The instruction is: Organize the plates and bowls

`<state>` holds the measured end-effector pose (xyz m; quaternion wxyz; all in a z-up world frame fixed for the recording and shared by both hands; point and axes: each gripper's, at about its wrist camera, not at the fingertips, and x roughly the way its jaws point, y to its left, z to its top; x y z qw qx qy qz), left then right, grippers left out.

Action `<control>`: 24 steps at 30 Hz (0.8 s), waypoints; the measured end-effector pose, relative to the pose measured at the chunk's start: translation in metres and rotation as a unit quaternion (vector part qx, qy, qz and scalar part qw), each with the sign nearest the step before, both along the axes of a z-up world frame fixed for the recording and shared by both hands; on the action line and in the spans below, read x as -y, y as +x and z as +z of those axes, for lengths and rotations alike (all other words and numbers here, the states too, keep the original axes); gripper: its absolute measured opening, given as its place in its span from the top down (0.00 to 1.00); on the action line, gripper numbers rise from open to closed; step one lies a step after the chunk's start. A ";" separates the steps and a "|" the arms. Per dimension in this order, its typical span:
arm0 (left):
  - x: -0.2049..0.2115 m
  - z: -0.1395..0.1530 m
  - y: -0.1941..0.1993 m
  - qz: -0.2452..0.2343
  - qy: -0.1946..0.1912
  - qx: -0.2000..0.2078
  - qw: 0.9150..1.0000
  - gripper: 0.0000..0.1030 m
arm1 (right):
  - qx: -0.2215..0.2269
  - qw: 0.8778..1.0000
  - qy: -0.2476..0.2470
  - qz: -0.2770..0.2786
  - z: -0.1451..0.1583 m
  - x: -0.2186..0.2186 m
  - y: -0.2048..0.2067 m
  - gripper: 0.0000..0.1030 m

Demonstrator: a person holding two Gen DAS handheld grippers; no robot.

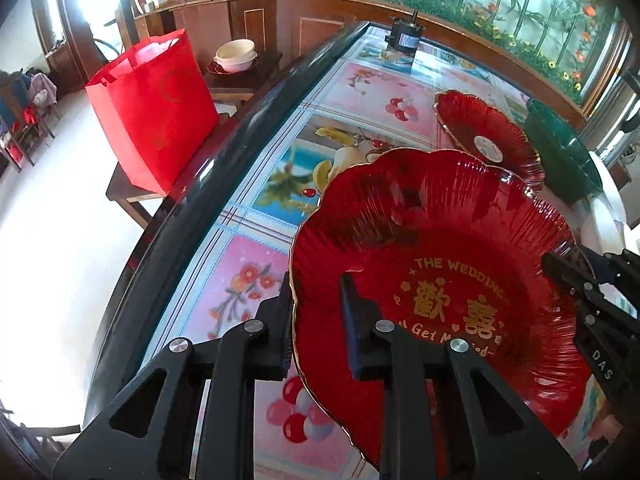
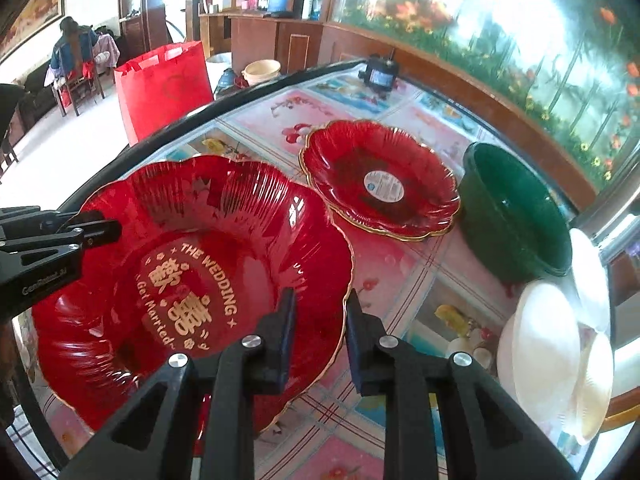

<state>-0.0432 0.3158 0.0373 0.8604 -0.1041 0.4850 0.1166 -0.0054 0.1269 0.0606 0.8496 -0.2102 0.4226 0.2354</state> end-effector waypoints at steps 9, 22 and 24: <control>0.002 0.019 -0.038 -0.003 0.010 0.028 1.000 0.81 | 0.028 1.000 0.002 0.011 0.011 0.003 -0.041 0.75; 0.002 0.011 -0.080 0.005 0.016 0.030 0.999 0.81 | 0.007 1.000 0.000 0.028 -0.005 0.002 -0.082 0.72; 0.001 0.007 -0.082 0.006 0.015 0.029 0.999 0.81 | -0.001 1.000 -0.002 0.028 -0.010 0.002 -0.085 0.72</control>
